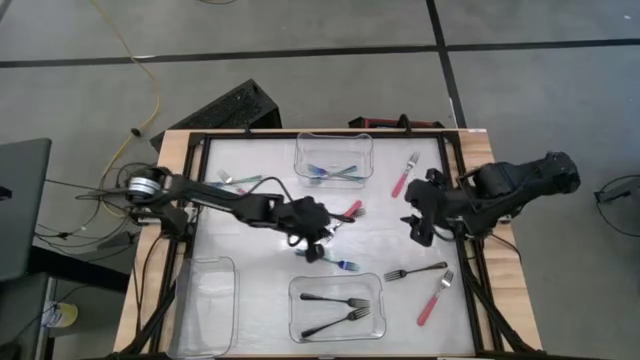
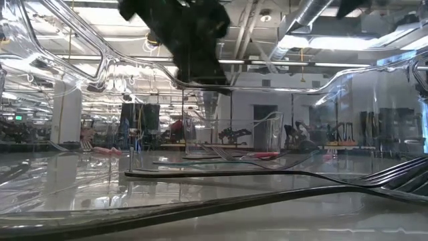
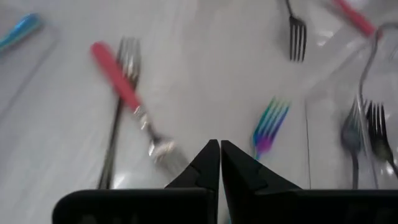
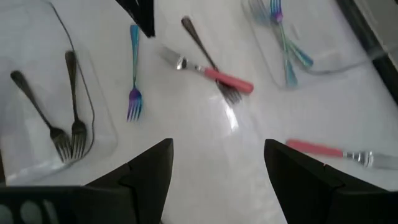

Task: Sort silverware by color (type)
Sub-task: Put the pink fork into the bottom left transparent bin

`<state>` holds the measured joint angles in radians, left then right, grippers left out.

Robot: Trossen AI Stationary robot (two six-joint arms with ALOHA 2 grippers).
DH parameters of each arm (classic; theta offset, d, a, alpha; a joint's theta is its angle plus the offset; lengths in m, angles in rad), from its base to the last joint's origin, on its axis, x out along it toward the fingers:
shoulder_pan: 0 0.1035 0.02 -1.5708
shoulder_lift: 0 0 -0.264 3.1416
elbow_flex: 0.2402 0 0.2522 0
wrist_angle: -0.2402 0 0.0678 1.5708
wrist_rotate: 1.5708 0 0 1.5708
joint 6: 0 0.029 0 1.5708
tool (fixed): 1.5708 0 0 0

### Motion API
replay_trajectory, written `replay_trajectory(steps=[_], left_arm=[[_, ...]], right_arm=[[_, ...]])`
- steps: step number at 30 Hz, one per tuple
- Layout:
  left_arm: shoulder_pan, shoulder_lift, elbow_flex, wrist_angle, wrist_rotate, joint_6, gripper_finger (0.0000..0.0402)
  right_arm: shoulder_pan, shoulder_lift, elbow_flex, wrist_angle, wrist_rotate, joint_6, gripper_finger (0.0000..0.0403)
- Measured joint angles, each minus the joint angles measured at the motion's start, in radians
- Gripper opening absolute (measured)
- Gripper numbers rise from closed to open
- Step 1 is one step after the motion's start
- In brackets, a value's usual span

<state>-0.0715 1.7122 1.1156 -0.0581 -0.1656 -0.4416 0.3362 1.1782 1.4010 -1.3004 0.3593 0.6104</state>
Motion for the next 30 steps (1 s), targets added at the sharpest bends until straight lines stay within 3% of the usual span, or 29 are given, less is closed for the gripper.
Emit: replay_trajectory(steps=[6, 17, 22, 30], left_arm=[[0.028, 0.104, 0.0, 0.231, 0.064, 0.001, 0.0043], [0.08, 0.118, 0.004, 0.36, -0.007, 0.022, 0.0214], [0.111, 0.191, 0.068, 0.323, -0.03, 0.002, 0.0258], [0.124, 0.348, 0.255, 0.111, -0.093, -0.008, 0.0265]], right_arm=[[0.149, 0.0, 0.0, -0.083, 0.031, 0.164, 0.0276], [0.46, -0.003, -0.006, -0.105, 0.213, 0.388, 0.0276], [0.555, -0.042, -0.094, -0.099, 0.301, 0.469, 0.0276], [0.565, -0.131, -0.22, -0.025, 0.32, 0.552, 0.0276]])
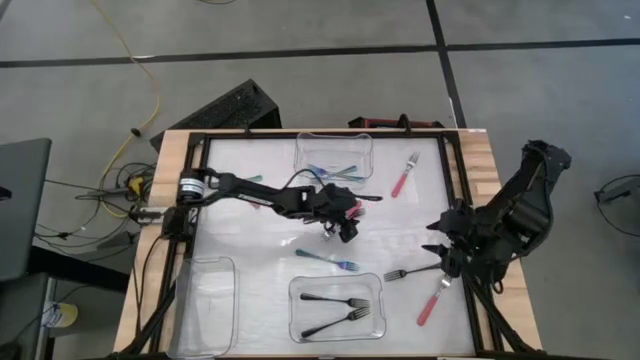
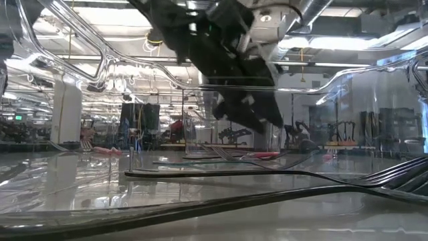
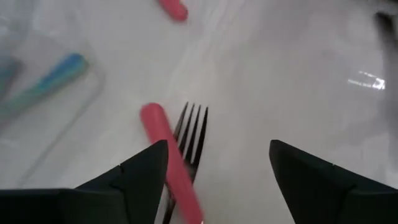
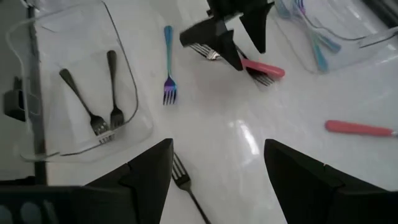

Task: Sort silverware by color (type)
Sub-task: Put the pink fork into the bottom left transparent bin

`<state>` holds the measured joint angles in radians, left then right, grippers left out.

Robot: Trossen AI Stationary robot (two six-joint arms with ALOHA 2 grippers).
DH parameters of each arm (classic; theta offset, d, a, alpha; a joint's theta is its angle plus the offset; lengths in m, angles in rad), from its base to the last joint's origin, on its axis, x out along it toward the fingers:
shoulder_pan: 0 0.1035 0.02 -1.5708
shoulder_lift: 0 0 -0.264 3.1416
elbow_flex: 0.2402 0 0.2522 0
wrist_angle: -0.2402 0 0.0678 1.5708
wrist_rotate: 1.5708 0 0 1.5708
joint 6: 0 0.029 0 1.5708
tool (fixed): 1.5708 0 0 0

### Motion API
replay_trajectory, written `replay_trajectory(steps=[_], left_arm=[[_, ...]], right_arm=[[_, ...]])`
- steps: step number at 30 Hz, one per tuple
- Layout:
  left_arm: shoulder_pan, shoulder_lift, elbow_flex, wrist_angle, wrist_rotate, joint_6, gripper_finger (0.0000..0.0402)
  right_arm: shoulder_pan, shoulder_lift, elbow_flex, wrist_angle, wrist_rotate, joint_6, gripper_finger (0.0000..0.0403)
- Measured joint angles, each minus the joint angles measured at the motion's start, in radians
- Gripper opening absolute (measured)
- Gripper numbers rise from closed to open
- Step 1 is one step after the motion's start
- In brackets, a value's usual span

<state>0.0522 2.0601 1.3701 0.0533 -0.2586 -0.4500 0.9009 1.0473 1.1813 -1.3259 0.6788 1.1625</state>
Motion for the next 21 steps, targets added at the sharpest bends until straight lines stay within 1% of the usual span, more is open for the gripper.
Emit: replay_trajectory(steps=[4, 6, 7, 10, 13, 16, 18, 21], left_arm=[[-0.004, 0.035, 0.08, -0.178, 0.012, -0.018, 0.0265], [-0.007, 0.037, 0.099, -0.273, 0.006, -0.026, 0.0265], [-0.007, 0.037, 0.102, -0.295, -0.002, -0.027, 0.0265], [-0.012, 0.037, 0.104, -0.341, -0.016, -0.059, 0.0265], [-0.02, 0.037, 0.104, -0.382, 0.0, -0.122, 0.0265], [-0.034, 0.037, 0.09, -0.381, -0.011, -0.147, 0.0265], [-0.04, 0.037, 0.079, -0.388, -0.042, -0.156, 0.0259], [-0.039, 0.037, 0.065, -0.38, -0.045, -0.168, 0.0238]], right_arm=[[0.0, -0.027, -0.025, 0.037, 0.002, -0.006, 0.0276], [0.0, -0.036, -0.031, 0.039, 0.002, -0.007, 0.0276], [0.0, -0.041, -0.035, 0.04, 0.002, -0.007, 0.0276], [0.0, -0.051, -0.042, 0.034, 0.003, -0.01, 0.0276], [0.0, -0.055, -0.042, 0.031, 0.009, -0.019, 0.0276], [0.0, -0.056, -0.042, 0.027, 0.027, -0.019, 0.0276], [0.0, -0.056, -0.042, 0.024, 0.031, -0.023, 0.0276], [0.0, -0.056, -0.042, 0.024, 0.031, -0.035, 0.0276]])
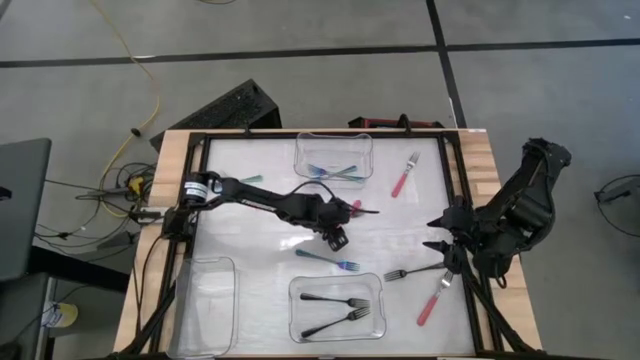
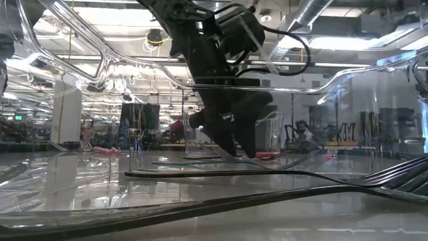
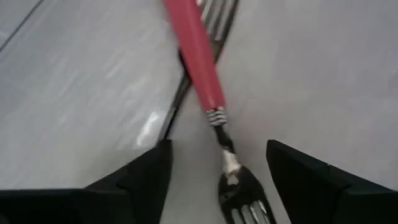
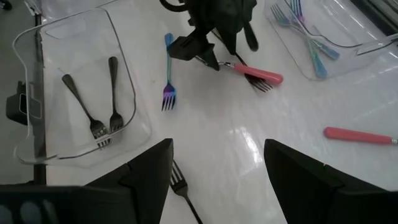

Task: Sort silverware by color (type)
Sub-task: Put the pink fork into the bottom left transparent bin

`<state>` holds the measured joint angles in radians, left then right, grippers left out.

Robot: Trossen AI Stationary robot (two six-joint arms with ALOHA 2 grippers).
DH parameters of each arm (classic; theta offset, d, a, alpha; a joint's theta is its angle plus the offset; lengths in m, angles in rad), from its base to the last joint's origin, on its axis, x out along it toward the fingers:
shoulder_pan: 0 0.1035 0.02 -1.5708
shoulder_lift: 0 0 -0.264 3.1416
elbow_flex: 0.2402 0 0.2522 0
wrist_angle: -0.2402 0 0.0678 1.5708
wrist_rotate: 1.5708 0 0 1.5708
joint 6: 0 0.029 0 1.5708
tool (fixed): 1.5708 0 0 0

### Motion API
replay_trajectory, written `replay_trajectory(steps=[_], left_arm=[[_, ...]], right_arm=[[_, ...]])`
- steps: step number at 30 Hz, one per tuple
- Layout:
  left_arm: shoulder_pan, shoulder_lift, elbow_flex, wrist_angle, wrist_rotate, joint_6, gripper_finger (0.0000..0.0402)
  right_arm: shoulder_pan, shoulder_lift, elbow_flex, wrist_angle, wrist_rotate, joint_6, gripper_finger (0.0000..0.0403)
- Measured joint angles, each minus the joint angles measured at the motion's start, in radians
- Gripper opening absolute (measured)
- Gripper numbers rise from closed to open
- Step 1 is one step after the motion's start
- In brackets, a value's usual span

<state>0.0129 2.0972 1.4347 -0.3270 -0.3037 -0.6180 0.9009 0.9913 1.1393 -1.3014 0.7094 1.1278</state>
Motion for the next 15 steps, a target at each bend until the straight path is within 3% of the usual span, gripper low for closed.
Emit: replay_trajectory(steps=[9, 15], left_arm=[[0.012, -0.008, -0.072, 0.076, -0.008, -0.015, 0.0137], [0.021, -0.006, -0.095, 0.156, -0.016, -0.015, 0.0115]], right_arm=[[0.0, 0.0, 0.0, 0.004, 0.0, 0.021, 0.0276], [0.0, 0.003, 0.0, 0.007, 0.0, 0.024, 0.0276]])
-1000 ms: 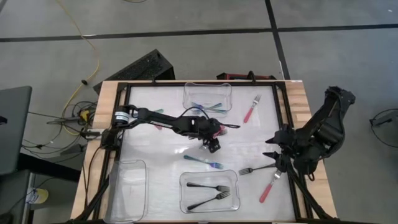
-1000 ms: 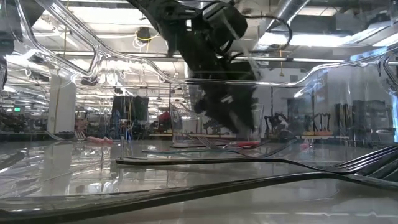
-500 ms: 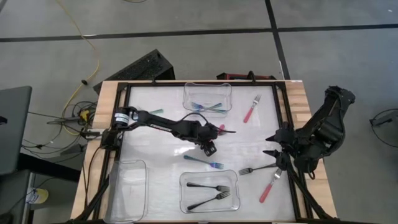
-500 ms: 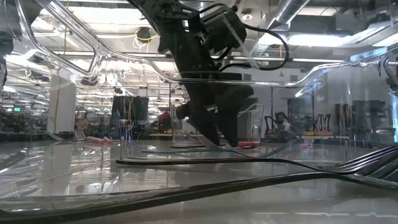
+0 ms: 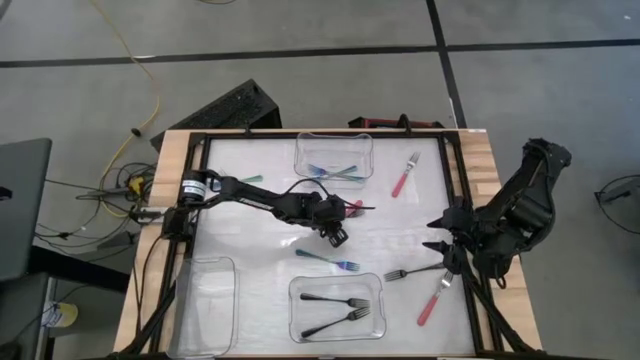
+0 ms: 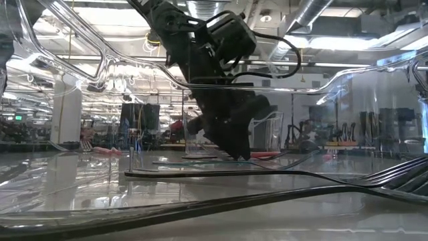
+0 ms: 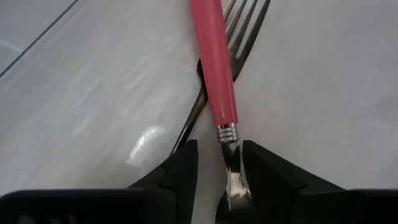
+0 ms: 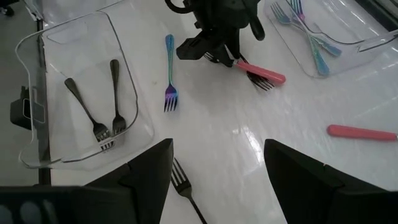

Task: Sort silverware by color (type)
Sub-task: Put the pink fork into the bottom left transparent bin

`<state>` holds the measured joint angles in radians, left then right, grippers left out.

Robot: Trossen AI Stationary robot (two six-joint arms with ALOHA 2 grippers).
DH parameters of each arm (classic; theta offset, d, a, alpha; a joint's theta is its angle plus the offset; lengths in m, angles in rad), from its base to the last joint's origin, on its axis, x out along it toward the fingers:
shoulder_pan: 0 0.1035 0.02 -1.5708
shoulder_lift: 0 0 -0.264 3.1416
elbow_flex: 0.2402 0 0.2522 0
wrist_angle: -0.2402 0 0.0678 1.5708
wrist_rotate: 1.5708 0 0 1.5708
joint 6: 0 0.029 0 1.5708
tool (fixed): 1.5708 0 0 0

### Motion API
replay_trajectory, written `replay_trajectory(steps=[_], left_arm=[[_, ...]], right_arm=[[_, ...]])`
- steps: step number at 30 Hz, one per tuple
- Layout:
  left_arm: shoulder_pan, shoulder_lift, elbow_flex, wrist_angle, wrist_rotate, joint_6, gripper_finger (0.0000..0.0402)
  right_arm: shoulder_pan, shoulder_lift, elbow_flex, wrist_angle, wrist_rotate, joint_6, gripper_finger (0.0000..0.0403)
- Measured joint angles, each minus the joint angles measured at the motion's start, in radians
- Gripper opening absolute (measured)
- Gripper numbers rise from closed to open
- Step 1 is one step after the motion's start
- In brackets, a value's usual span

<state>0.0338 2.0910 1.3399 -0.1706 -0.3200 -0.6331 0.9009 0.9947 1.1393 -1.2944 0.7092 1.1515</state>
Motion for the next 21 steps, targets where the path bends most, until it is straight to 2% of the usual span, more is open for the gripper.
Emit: replay_trajectory(steps=[6, 12, 17, 21], left_arm=[[0.001, 0.003, 0.0, 0.001, -0.02, 0.046, 0.0114], [-0.008, 0.005, -0.001, -0.002, -0.032, 0.026, 0.0114], [-0.035, 0.066, 0.002, -0.003, -0.055, 0.005, 0.0112], [-0.065, 0.093, 0.005, 0.006, -0.077, -0.028, 0.0083]], right_arm=[[0.0, 0.0, 0.0, 0.001, 0.0, 0.0, 0.0276], [0.0, 0.0, 0.0, 0.001, 0.0, -0.005, 0.0276], [0.0, 0.0, 0.0, 0.001, 0.0, -0.007, 0.0276], [0.0, 0.0, 0.0, 0.008, 0.001, -0.007, 0.0276]])
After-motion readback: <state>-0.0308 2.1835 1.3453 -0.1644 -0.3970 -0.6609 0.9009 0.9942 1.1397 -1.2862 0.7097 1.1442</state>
